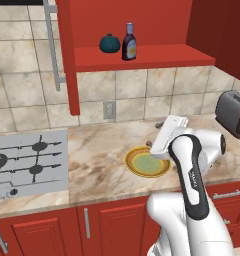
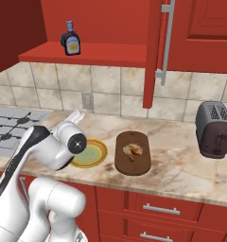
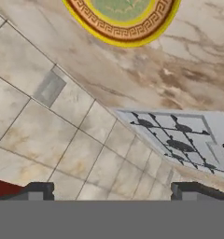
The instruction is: Pick the chicken drumstick from the plate and place it on the cutting board. Then pick the condiment bottle from the cabinet and place it next to the cutting board.
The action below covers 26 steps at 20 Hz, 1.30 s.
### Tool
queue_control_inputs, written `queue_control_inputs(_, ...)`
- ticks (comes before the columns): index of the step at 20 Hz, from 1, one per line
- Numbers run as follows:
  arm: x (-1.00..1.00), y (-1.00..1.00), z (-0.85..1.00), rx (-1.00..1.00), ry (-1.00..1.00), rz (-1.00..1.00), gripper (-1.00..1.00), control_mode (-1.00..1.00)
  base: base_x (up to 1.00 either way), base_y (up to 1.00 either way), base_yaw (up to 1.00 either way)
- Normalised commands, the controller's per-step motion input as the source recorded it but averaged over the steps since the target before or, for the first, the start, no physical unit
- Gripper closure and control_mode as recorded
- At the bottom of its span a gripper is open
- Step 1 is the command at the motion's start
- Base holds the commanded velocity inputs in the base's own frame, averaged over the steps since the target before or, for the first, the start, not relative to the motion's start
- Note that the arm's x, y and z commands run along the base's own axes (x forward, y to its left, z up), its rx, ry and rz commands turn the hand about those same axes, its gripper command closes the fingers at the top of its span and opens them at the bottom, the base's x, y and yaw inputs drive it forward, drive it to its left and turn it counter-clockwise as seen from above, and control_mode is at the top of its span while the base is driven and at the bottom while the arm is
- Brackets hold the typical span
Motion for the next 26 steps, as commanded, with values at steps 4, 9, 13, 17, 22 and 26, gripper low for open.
queue_control_inputs(4, 0.12, 0.12, 0.0, 0.34, 0.25, -0.12, -1.0, -1.0, 0.0, 0.0, 0.0)
queue_control_inputs(9, 0.22, 0.0, 0.0, 0.31, 0.12, -0.06, -1.0, -1.0, 0.0, 0.0, 0.0)
queue_control_inputs(13, 0.03, -0.26, 0.0, 0.21, 0.02, 0.0, -1.0, -1.0, 0.0, 0.0, 0.0)
queue_control_inputs(17, 0.0, -0.24, 0.0, 0.15, 0.0, 0.0, -1.0, -1.0, 0.0, 0.0, 0.0)
queue_control_inputs(22, 0.0, -0.15, 0.0, 0.07, 0.0, 0.0, -1.0, -1.0, 0.0, 0.0, 0.0)
queue_control_inputs(26, 0.0, -0.11, 0.0, 0.0, -0.04, 0.0, -1.0, -1.0, 0.0, 0.0, 0.0)
